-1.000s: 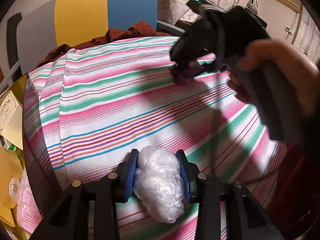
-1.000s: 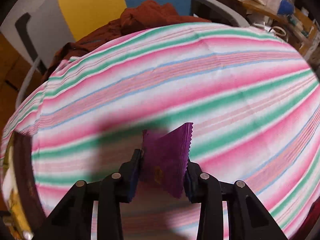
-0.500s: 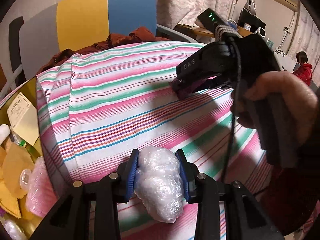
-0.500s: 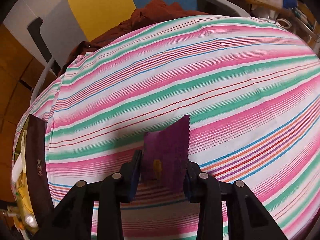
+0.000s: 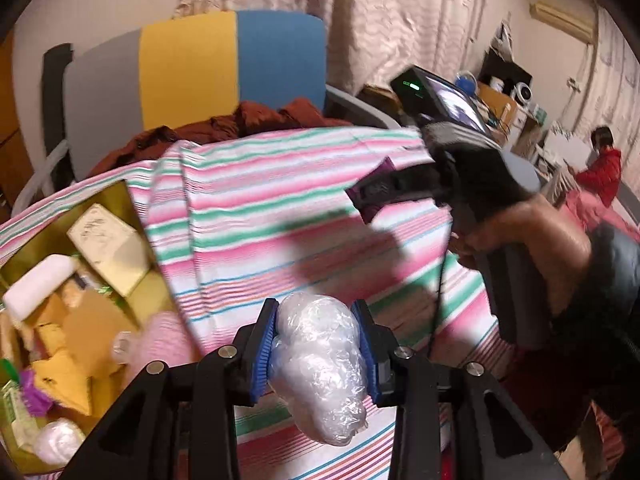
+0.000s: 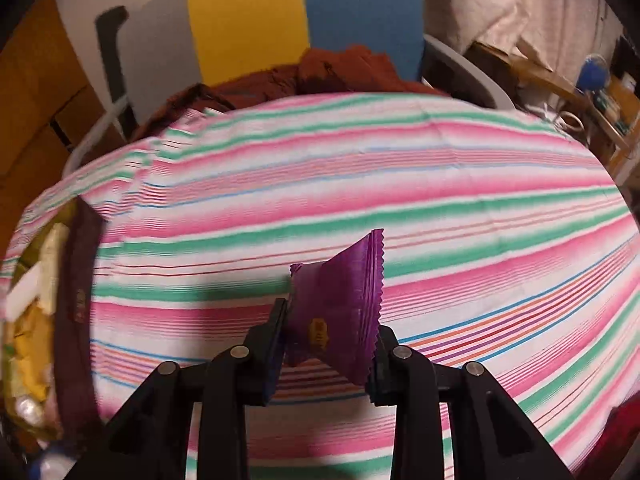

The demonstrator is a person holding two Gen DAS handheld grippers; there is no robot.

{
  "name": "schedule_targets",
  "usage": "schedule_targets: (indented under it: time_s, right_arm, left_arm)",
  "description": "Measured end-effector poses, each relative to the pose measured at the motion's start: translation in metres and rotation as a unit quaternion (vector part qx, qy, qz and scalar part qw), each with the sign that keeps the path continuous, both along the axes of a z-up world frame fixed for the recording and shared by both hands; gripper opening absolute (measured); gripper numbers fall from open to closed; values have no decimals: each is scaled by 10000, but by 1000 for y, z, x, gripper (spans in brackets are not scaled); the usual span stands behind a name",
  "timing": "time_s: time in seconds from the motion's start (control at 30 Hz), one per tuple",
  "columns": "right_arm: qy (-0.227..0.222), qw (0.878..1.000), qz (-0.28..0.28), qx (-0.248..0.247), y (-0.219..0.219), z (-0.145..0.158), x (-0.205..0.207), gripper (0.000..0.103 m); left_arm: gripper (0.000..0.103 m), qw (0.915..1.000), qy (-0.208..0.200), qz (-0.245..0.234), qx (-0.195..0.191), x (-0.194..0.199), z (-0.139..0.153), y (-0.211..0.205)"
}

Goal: Organize objects
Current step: 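Carry the purple packet and wrapped white item over the gold tray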

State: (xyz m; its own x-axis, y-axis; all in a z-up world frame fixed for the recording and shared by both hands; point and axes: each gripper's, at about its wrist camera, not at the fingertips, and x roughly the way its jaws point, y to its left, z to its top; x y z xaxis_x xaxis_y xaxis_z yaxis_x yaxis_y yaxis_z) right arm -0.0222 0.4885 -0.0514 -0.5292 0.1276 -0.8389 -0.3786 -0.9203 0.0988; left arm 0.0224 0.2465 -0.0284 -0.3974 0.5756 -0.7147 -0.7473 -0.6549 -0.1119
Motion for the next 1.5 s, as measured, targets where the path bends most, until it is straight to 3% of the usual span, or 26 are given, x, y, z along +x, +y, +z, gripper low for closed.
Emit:
schedule_targets:
  time_s: [0.17,0.37,0.77,1.17,1.5]
  right_arm:
    - [309,9989,349,-84,-31,22,2,32]
    - [728,9939,782,-258,-74,45,10,32]
    - [1067,9805,1606,-389,-169,50,17,32]
    - [1034,9695,2187,-398,-229,41,9,32]
    - [871,9686,2293,-399,-241,35,-15,32]
  left_arm:
    - [36,9984,79,507,232,-14,19,-36]
    - [36,9928,317,1138,224,-32,33,-78]
    - [36,9742,530,2192,43,-53,29,-153]
    - [36,9644,317,2624,-1,-61,10,-194]
    - [36,9561,-72,2897,444,-75,6,-232]
